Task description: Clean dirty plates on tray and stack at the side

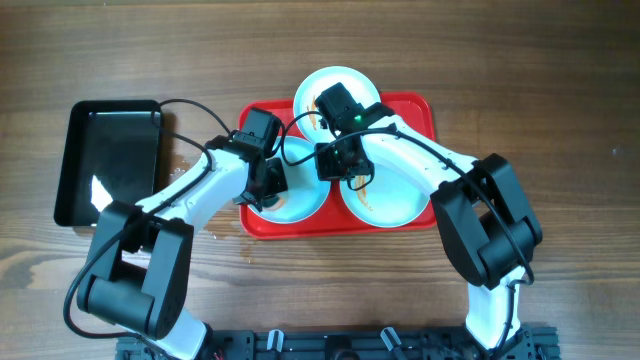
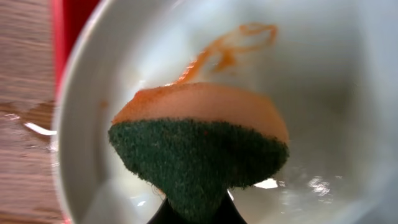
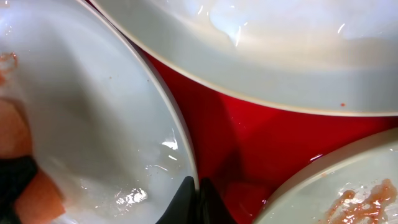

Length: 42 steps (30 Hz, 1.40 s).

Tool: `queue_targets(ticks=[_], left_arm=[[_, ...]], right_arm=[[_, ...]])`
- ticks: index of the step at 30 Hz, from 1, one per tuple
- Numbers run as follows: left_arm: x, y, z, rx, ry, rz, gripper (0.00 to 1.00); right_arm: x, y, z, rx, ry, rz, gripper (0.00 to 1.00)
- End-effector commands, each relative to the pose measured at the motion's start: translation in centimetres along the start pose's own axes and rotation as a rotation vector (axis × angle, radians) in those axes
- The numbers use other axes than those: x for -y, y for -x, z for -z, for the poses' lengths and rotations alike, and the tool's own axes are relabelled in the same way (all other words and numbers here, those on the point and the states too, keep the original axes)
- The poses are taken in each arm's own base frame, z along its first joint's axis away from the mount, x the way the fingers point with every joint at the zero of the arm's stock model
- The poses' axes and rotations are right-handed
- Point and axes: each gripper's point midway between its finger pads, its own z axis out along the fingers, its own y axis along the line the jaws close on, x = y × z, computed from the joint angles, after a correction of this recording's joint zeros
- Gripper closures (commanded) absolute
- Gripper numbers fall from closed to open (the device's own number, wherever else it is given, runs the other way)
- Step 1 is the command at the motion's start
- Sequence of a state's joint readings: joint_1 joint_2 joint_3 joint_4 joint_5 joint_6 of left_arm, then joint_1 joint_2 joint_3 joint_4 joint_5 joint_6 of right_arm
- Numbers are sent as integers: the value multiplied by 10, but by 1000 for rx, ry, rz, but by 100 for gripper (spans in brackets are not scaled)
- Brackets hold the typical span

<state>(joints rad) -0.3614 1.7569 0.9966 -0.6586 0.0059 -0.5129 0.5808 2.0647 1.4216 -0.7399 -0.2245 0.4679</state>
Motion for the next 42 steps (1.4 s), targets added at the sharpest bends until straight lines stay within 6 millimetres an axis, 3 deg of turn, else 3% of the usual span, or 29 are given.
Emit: queue_targets(ticks=[1,8,14,18,22,30,37,42], left_arm=[[-22,2,1,35,113,-43,96],[-19,8,7,52,111,-44,96],[18,29,33,113,-62,-46,96],[38,41,39,159,-157,-68,96],[41,43,34,160,-166,-68,96],[58,39,5,94,-240,-75,96],[52,35,-5,68,-208,-70,96],[37,39,-8,95,-123,-62,96]], right_arm=[[-2,-9,-11,-46,21,-9,96],[-2,-9,-11,-42,23,-8,96],[-2,-8,-11,-41,23,-8,96],[-3,-7,-11,-38,25,-7,96],[-3,-8,-11,-39,25,-8,96],[-3,-7,-11,-36,26,-7,96],[-3,-7,-11,-36,27,-7,96],[-3,-7,-11,-38,26,-8,96]])
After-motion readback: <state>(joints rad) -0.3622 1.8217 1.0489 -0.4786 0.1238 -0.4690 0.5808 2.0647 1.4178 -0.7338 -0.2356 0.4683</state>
